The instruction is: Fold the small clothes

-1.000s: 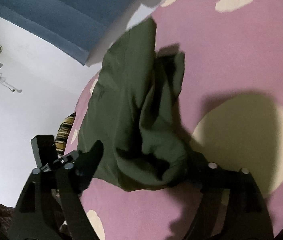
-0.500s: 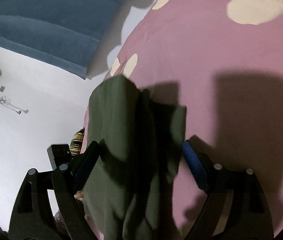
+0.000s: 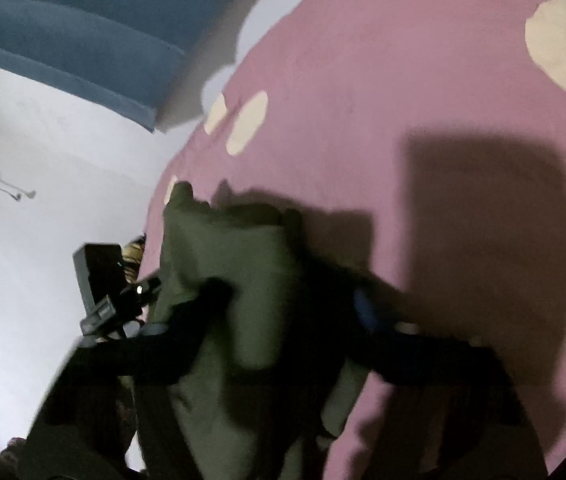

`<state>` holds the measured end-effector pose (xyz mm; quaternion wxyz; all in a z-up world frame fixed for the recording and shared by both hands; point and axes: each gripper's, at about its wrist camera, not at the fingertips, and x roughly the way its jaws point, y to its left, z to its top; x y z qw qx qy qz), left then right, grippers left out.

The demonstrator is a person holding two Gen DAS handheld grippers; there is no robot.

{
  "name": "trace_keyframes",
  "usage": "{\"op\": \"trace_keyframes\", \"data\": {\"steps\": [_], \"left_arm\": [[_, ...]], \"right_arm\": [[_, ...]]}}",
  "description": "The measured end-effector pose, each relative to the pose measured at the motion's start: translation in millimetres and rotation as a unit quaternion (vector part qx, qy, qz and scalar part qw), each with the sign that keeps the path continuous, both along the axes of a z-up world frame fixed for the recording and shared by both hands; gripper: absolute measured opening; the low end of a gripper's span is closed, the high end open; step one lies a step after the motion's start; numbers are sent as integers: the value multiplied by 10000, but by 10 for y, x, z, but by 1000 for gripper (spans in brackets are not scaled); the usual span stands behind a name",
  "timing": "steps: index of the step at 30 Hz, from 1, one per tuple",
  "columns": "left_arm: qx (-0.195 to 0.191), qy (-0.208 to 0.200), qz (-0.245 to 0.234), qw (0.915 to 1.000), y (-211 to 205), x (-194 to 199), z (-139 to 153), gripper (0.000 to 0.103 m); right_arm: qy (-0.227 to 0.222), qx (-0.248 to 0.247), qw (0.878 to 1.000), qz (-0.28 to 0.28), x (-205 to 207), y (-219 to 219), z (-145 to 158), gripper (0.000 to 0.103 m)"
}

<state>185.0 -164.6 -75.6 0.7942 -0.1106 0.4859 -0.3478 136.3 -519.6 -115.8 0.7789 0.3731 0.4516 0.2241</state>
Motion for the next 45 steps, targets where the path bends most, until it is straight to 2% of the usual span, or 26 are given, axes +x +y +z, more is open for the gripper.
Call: {"op": "trace_keyframes", "data": {"steps": [3,7,13,30,33,35,37,39,42,45], "left_arm": [[219,-201,-12,9996,-55,-45,9,67],[357,-233,17,9991,-85,-23,18,65],[385,-281,68,9988,-117,-17,18,65],[387,-296,93,9988,-132,-18,20,65],[276,-383,76,9989,-97,-19,37,70],[121,-310,70,9994,-25,-24,74,78],[-53,-163,29,9998,58,-74,119,82],[-127,-87,-14,9999,138,-198,166,85],[-138,-125,-43,9998,233,-446,215,86],[-313,61,-40,9995,339,-713,207,86]], "right_arm": [[-28,10,10000,57,25,31,-19,32],[-60,89,9999,8,-14,-3,-42,27],[-80,231,9997,-58,116,76,-28,26],[-115,427,9988,-188,91,51,-83,26],[-145,523,9983,-227,73,32,-77,32],[-166,596,9976,-314,36,3,-47,43],[-214,531,9976,-384,-28,-9,20,64],[-294,403,9979,-412,-144,-10,109,74],[-290,279,9984,-404,-364,-3,163,80],[-255,288,9984,-421,-607,-7,146,81]]}}
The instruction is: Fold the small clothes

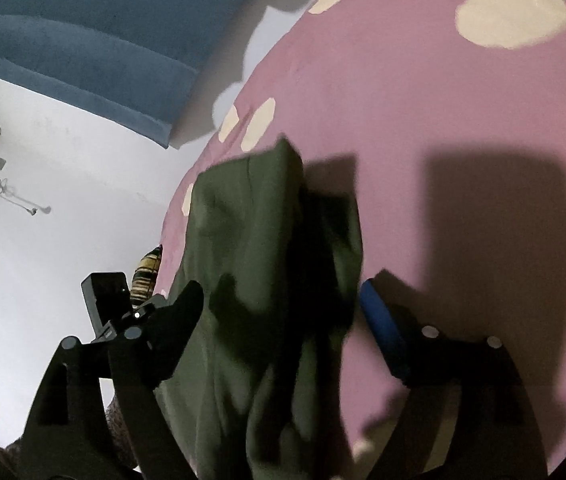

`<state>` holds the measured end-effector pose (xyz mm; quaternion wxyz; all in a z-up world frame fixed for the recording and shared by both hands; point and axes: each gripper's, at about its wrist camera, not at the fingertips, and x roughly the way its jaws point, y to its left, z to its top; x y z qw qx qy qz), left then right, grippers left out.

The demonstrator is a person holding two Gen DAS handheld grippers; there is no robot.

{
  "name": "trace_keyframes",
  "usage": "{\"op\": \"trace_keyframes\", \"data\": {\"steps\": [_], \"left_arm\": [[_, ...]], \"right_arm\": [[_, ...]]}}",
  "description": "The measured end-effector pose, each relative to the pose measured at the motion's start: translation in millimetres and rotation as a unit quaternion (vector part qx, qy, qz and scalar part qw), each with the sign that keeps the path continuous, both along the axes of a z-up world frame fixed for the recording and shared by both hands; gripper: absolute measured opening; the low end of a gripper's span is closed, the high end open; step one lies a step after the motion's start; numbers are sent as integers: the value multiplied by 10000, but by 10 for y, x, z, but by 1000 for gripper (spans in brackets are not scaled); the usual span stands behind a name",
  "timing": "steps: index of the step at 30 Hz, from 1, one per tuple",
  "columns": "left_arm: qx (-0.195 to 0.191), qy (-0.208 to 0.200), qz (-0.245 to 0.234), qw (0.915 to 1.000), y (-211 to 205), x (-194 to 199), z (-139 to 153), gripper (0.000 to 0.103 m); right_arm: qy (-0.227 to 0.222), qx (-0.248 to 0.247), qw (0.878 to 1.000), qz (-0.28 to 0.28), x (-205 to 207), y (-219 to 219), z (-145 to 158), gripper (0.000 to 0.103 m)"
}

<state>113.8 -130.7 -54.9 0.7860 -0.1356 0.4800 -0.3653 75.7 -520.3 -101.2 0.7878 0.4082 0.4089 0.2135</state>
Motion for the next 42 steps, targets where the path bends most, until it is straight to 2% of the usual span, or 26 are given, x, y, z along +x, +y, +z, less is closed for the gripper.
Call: {"op": "trace_keyframes", "data": {"steps": [4,8,11,12,13,16,18,21,23,26,29,31,33,38,42], "left_arm": [[-189,231,-7,9996,53,-337,-64,86],[-408,656,-185,9968,42,-551,-184,86],[-240,704,-310,9967,-17,-619,-290,86],[-168,601,-353,9974,-35,-631,-278,85],[-56,461,-385,9982,-47,-645,-255,78],[149,422,-462,9979,-48,-609,-232,66],[113,413,-520,9977,-9,-578,-220,63],[124,334,-536,9979,2,-566,-247,62],[120,286,-554,9980,-19,-555,-272,62],[88,195,-583,9981,-1,-565,-250,64],[-73,221,-503,9985,68,-604,-231,70],[-112,137,-385,9991,171,-637,-179,77],[-198,98,-309,9993,274,-613,-134,82],[-461,517,-65,9976,460,-363,-221,86],[-665,803,-106,9945,463,-225,-323,86]], "right_arm": [[-2,77,10000,-7,-287,31,-18,82],[-22,124,9998,122,-519,152,-48,83],[6,-40,9996,290,-591,263,-52,82],[72,-133,9992,373,-597,318,-51,72],[150,-195,9988,416,-593,359,-59,59],[301,-334,9981,421,-594,438,-101,37],[209,-233,9988,389,-639,461,-61,33],[108,-369,9986,356,-676,502,-35,32],[167,-134,9991,352,-633,452,-133,32],[132,227,9989,376,-612,409,-207,34],[83,436,9984,351,-617,356,-156,46],[29,430,9986,313,-623,327,-96,66],[-85,319,9994,135,-647,237,-23,74],[69,295,9995,-82,-528,71,10,79],[183,194,9996,41,-373,61,26,84]]}}
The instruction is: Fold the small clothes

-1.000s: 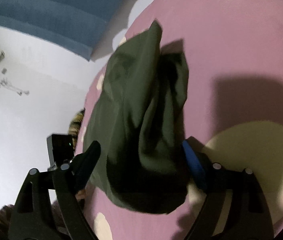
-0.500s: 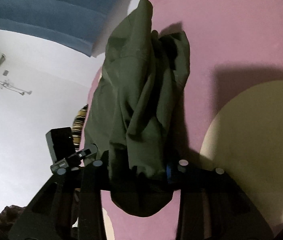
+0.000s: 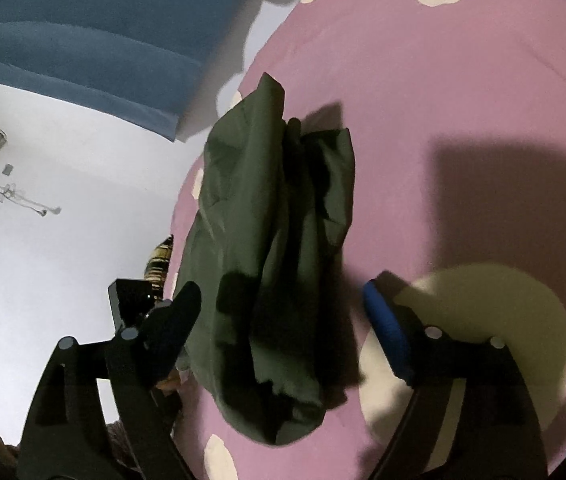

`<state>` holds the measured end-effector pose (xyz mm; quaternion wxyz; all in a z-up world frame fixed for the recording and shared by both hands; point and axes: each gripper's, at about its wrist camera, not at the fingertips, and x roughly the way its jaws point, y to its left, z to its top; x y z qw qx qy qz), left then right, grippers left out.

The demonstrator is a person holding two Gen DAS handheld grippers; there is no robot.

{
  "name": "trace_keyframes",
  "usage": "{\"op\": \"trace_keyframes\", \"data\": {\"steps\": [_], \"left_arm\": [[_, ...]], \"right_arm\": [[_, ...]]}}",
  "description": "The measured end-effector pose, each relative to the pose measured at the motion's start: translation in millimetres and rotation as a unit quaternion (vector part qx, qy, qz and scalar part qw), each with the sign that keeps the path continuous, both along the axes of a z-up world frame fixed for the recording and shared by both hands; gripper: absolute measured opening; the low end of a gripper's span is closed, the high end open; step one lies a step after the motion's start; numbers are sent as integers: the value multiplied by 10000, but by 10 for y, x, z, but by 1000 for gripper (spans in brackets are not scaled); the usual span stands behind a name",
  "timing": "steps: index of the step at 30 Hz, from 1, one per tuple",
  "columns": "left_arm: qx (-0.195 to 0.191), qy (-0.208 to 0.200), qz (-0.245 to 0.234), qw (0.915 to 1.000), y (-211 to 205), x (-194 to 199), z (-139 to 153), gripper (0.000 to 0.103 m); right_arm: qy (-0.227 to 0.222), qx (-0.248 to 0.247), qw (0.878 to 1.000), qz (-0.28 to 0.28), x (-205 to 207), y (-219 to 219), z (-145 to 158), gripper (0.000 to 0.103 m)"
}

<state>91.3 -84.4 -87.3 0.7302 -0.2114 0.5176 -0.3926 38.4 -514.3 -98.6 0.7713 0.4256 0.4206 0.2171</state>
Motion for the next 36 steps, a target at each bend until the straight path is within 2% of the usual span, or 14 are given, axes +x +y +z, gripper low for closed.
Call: {"op": "trace_keyframes", "data": {"steps": [9,14,20,23,25,28,31,36], "left_arm": [[-60,-36,-157,9999,-266,148,11,86],[-125,55,-220,9997,-345,206,-17,86],[157,-150,-313,9993,-472,197,-29,86],[240,-227,-339,9989,-472,163,-18,81],[292,-264,-338,9987,-454,142,-15,77],[394,-365,-335,9980,-444,98,24,72],[547,-492,-331,9967,-529,111,107,67],[677,-615,-312,9953,-549,102,187,65]], "right_arm": [[179,-100,9993,311,400,14,-39,85],[192,-201,9974,670,624,99,-90,86],[252,-307,9944,980,843,248,-81,86],[301,-359,9942,965,896,276,-86,73],[302,-385,9942,962,860,306,-102,56],[272,-166,9951,932,822,314,-164,45],[217,-50,9961,858,787,292,-178,37],[49,32,9969,779,726,223,-187,32]]}}
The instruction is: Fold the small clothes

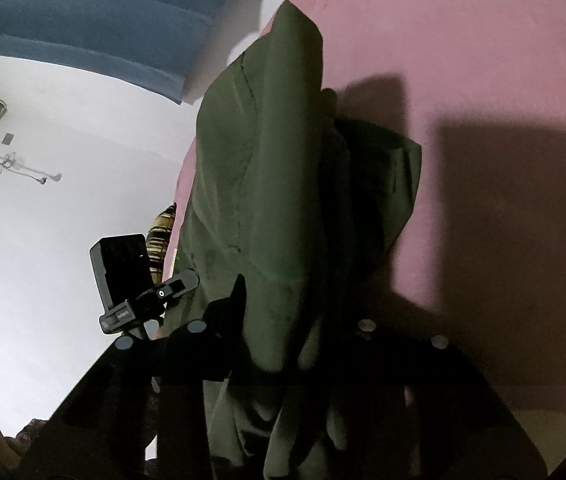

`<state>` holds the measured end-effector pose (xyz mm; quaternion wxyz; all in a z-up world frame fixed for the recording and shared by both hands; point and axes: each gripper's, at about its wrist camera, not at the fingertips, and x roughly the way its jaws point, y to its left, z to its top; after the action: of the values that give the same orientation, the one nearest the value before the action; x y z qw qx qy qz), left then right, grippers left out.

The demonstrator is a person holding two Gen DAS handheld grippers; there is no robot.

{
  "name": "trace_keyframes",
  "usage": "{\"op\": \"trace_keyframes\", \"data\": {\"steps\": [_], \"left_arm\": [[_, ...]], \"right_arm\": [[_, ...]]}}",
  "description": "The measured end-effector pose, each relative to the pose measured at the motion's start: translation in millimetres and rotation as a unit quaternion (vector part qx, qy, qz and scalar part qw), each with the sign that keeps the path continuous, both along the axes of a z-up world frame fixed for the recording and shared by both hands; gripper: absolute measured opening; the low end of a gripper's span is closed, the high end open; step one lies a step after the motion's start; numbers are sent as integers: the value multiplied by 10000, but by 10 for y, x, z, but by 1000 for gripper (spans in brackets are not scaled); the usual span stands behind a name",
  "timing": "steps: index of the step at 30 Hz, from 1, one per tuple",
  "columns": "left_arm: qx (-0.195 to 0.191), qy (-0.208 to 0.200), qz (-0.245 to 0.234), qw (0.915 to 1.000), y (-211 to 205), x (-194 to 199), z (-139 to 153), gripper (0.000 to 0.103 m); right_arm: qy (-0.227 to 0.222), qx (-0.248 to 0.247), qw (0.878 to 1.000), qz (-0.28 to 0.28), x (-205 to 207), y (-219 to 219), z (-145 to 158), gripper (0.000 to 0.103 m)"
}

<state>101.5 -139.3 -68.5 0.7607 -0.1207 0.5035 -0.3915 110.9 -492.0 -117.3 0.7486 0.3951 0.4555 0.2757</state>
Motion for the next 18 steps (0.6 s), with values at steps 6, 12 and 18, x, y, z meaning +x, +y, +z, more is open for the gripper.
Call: {"op": "trace_keyframes", "data": {"steps": [6,12,18], "left_arm": [[131,-94,13,9999,-72,11,64,64],[220,-201,-4,9996,-124,-10,83,62],[301,-316,9,9990,-81,-39,139,60]], "right_arm": [[-80,47,9999,-110,-44,-12,14,30],[-143,7,9997,-191,-20,92,-5,28],[-167,-27,9997,-173,-5,91,-15,27]]}}
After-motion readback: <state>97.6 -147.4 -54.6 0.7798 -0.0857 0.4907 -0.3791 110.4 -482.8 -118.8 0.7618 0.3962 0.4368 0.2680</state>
